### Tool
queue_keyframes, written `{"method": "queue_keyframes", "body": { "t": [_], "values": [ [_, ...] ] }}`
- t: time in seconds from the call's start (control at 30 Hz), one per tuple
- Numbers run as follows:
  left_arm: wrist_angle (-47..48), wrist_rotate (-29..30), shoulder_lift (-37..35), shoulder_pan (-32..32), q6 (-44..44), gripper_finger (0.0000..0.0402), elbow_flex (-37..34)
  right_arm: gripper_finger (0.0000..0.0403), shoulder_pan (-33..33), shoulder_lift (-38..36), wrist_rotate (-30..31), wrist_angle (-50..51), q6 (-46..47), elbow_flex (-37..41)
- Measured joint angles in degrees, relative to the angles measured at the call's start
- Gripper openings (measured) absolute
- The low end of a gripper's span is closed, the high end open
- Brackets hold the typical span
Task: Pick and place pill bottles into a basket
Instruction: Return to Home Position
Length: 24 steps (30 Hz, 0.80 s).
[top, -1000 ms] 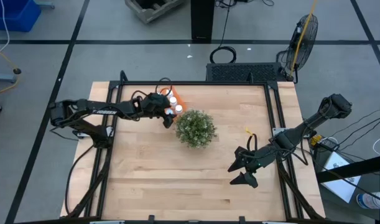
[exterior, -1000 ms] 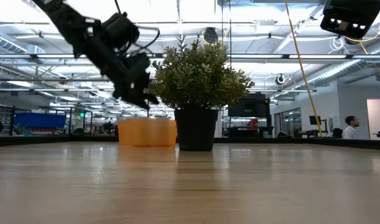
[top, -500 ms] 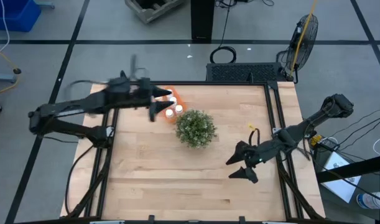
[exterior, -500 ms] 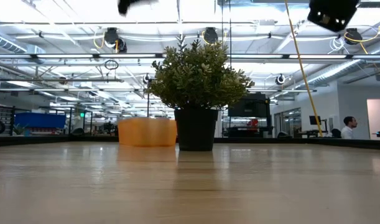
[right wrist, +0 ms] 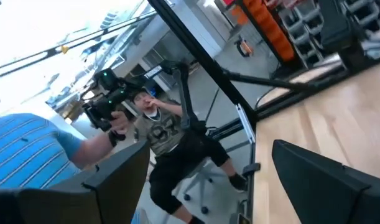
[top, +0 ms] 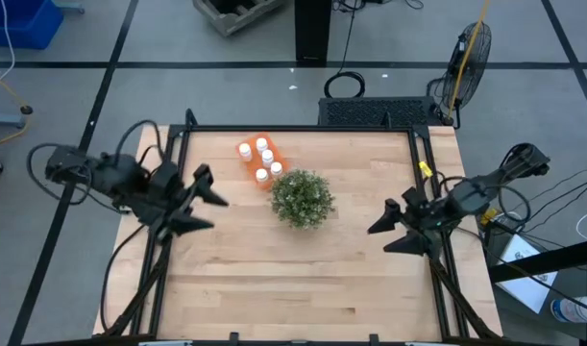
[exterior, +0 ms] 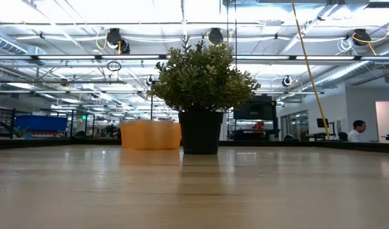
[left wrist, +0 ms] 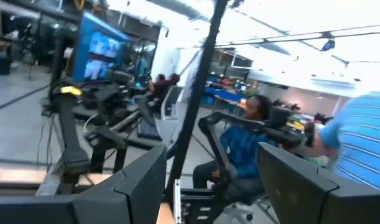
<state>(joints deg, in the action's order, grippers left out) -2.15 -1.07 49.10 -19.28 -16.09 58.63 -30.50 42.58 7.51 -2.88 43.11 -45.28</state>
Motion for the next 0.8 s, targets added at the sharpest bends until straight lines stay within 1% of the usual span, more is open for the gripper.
{"method": "queue_keyframes", "body": {
  "t": [0.07,0.17,0.23,0.33,0.43,0.53,0.6,0.63,0.7,0.73,0.77,0.8],
  "values": [
    [0.36,3.02,-0.11,-4.02,2.46,0.0253,0.00,0.0329,0.00,-0.55,-0.02,0.74,-1.90,-0.82],
    [4.48,6.94,-1.42,-7.98,3.95,0.0253,-0.10,0.0329,0.00,-0.65,-0.08,4.23,-5.88,-4.05],
    [5.50,7.72,-2.93,-9.92,4.20,0.0253,-0.11,0.0329,-0.02,-0.68,-0.07,6.50,-8.93,-7.24],
    [4.65,5.05,-5.04,-12.17,8.20,0.0253,-0.11,0.0329,-0.02,-1.42,-0.12,8.65,-13.50,-11.11],
    [3.58,2.11,-6.04,-13.80,12.59,0.0253,-0.09,0.0329,-0.02,-2.90,-0.20,5.66,-17.74,-11.78],
    [3.62,2.25,-6.16,-14.32,16.45,0.0253,-0.09,0.0329,0.00,-5.27,-0.28,3.89,-20.31,-11.61],
    [4.29,5.78,-6.14,-14.21,18.12,0.0253,-0.09,0.0329,0.03,-7.03,-2.12,5.70,-24.84,-11.60],
    [5.32,8.69,-6.20,-14.09,18.90,0.0253,-0.09,0.0329,0.02,-7.96,-4.07,6.64,-26.58,-11.57],
    [8.09,17.50,-6.73,-13.79,20.68,0.0253,-0.09,0.0329,0.02,-9.52,-7.13,8.00,-29.71,-11.56],
    [9.93,21.52,-6.95,-13.68,21.35,0.0253,-0.05,0.0329,0.01,-10.43,-7.65,8.82,-30.46,-11.52],
    [12.50,24.72,-7.22,-13.65,22.14,0.0253,-0.04,0.0329,0.00,-11.26,-7.68,9.33,-30.59,-11.45],
    [15.52,26.59,-7.60,-13.65,23.41,0.0253,-0.04,0.0329,0.02,-12.01,-7.63,9.73,-30.54,-11.45]
  ]
}}
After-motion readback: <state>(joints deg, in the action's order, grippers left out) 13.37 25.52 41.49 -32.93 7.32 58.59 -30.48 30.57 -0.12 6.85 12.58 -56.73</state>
